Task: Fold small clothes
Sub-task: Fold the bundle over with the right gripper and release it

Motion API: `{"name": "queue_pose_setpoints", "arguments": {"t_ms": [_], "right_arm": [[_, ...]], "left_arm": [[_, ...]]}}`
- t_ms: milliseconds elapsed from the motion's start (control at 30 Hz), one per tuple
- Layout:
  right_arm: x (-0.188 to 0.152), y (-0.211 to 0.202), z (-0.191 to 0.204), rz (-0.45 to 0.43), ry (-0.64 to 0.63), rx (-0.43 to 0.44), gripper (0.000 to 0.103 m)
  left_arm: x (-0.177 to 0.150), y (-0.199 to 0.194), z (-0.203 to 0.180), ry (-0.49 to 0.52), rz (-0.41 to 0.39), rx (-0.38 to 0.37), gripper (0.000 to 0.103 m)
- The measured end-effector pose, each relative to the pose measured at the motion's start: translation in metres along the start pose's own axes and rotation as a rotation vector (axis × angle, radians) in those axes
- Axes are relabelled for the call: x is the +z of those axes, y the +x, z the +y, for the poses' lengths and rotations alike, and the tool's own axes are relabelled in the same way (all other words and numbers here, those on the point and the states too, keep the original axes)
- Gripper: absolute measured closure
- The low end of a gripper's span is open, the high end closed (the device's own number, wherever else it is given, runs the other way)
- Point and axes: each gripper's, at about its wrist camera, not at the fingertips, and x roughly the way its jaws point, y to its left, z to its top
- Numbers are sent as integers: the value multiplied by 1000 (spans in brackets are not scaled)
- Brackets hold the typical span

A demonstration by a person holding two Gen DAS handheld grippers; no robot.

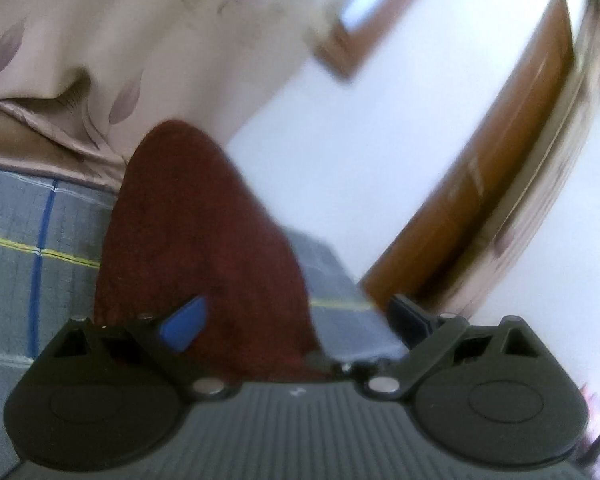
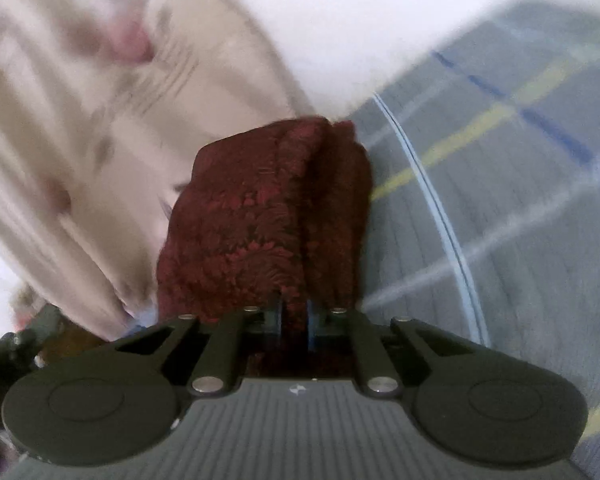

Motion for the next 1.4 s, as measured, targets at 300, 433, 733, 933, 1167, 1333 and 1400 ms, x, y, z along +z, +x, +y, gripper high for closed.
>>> {"name": "queue_pose_setpoints", "arguments": {"t_ms": [300,433,733,933,1167,1333,1400], "right_arm": [[14,4,22,55,-127,3,81],[52,0,62,-39,-284,-15,77],[125,112,60,109,-159,-85,67],[114,92,61,-12,-295,-94,86],[106,113,27,-23,-325,-200,86],[100,117,17,-35,-303,-178,81],[106,109,17,-31,-296,-173,77]], "left_arm": [[-15,35,5,86,116,40,1],[-17,37,6,94,119,36,0],[-20,34,3,91,114,34,0],[-20,31,3,61,107,-16,0],[-21,35,4,63,130,-18,0],[-19,38,5,46,144,-10,0],[-18,42,4,55,149,5,0]]}}
